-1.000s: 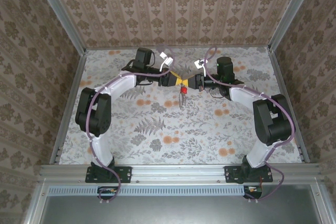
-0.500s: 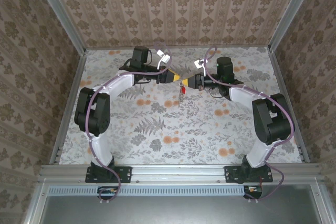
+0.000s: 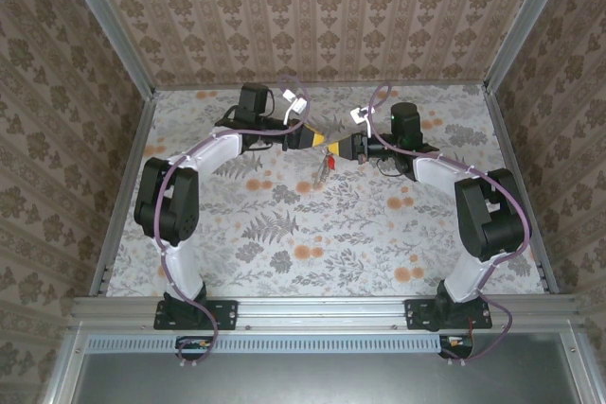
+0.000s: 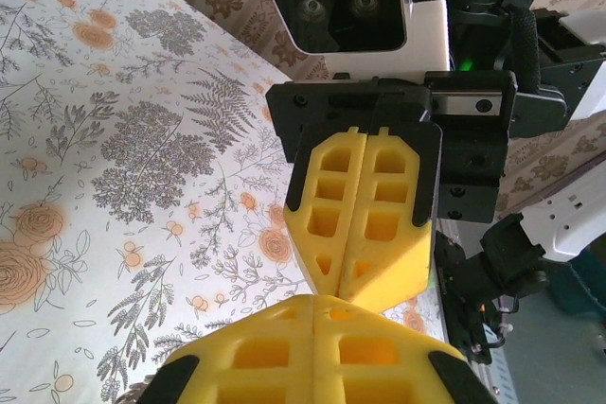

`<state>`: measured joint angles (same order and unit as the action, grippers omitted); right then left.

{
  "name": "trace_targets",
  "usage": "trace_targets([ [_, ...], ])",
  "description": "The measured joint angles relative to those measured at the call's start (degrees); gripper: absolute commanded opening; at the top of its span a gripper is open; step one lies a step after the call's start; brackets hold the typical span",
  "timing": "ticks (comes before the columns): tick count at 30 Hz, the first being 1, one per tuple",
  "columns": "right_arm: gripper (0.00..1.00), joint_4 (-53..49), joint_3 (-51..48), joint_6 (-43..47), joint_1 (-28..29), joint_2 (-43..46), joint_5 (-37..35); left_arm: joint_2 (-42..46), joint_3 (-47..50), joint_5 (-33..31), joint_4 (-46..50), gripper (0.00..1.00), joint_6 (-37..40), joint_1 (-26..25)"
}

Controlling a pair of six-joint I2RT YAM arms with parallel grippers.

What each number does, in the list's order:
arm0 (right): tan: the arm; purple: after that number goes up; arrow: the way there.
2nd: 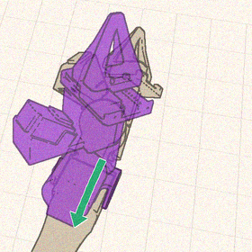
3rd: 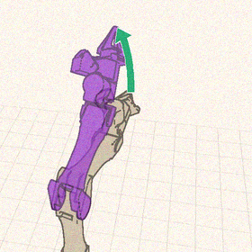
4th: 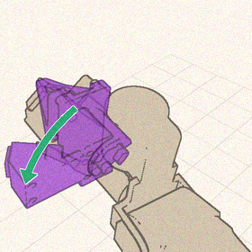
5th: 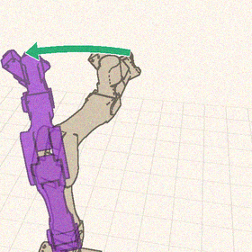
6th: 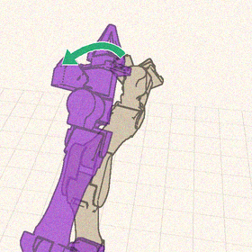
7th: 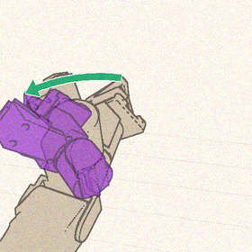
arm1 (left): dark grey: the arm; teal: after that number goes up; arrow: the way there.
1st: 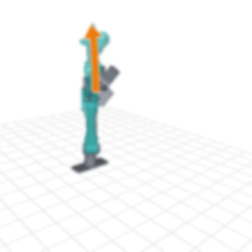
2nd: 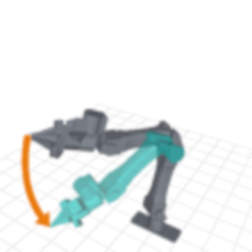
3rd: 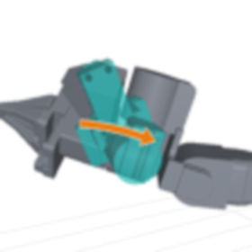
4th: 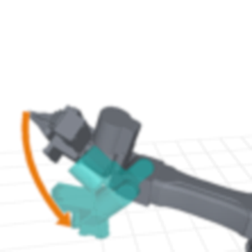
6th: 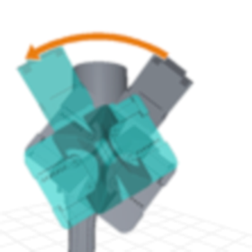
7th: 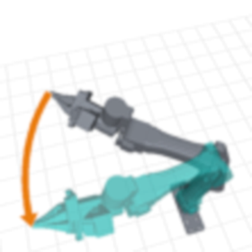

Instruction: Put the keys on the keyring

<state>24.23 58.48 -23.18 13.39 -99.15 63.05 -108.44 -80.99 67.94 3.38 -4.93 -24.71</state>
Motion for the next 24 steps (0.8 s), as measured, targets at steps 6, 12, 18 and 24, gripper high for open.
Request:
trace_targets([
  [6,0.0,0.0,-0.07,0.0,0.0,-0.02,0.0,0.02,0.0,0.02,-0.02,0.0,0.0,0.0],
  [12,0.0,0.02,-0.09,0.0,0.0,-0.02,0.0,0.02,0.02,0.04,-0.2,0.24,0.0,0.0],
  [18,0.0,0.04,-0.09,0.0,0.0,-0.02,0.0,0.0,0.44,0.02,-0.44,0.32,-0.48,0.0],
  [24,0.0,0.07,-0.09,-0.5,0.0,-0.02,0.0,-0.02,0.81,0.04,-0.48,0.32,-0.5,0.0],
])
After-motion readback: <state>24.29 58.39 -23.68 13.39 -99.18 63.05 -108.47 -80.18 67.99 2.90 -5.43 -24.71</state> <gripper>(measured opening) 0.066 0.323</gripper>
